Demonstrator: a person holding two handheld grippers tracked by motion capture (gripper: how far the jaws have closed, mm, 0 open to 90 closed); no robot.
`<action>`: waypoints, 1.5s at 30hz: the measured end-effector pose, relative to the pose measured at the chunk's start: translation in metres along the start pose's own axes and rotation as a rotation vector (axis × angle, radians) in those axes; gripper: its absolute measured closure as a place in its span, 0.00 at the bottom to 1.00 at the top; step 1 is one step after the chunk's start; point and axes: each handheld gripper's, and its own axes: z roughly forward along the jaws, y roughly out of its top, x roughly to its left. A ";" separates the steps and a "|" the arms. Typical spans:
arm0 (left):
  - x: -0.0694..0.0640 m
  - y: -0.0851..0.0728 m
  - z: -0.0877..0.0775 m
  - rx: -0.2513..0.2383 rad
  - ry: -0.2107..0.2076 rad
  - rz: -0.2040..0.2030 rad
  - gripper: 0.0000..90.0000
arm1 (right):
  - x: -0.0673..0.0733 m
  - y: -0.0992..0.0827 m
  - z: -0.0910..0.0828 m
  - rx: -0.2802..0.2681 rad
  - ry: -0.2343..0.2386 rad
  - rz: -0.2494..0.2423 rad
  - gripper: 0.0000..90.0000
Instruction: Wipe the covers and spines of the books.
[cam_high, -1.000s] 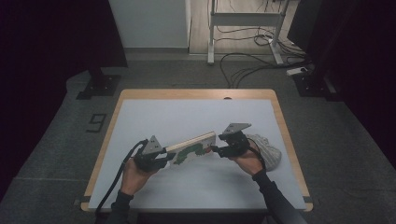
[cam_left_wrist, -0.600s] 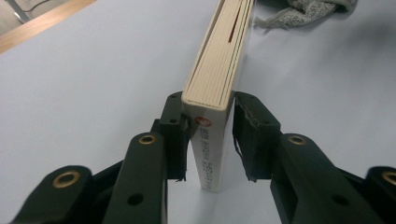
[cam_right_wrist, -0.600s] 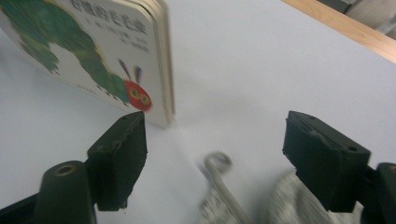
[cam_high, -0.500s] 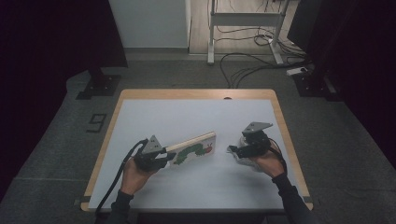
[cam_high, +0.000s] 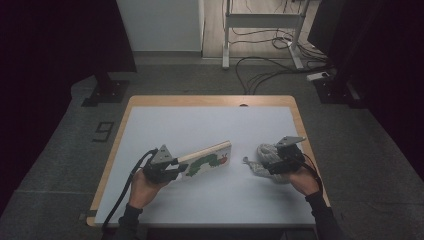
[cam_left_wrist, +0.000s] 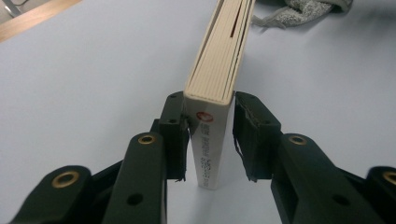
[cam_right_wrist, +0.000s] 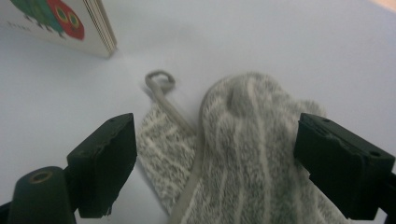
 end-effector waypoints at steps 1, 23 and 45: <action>0.001 0.000 0.000 -0.002 -0.003 -0.005 0.73 | -0.001 -0.002 0.001 0.006 0.003 -0.001 0.14; 0.003 -0.003 0.000 -0.003 -0.026 -0.027 0.74 | -0.016 -0.030 0.026 0.085 -0.077 0.038 0.14; 0.006 -0.004 0.002 -0.004 -0.047 -0.044 0.75 | -0.017 -0.027 0.008 0.082 -0.028 0.088 0.56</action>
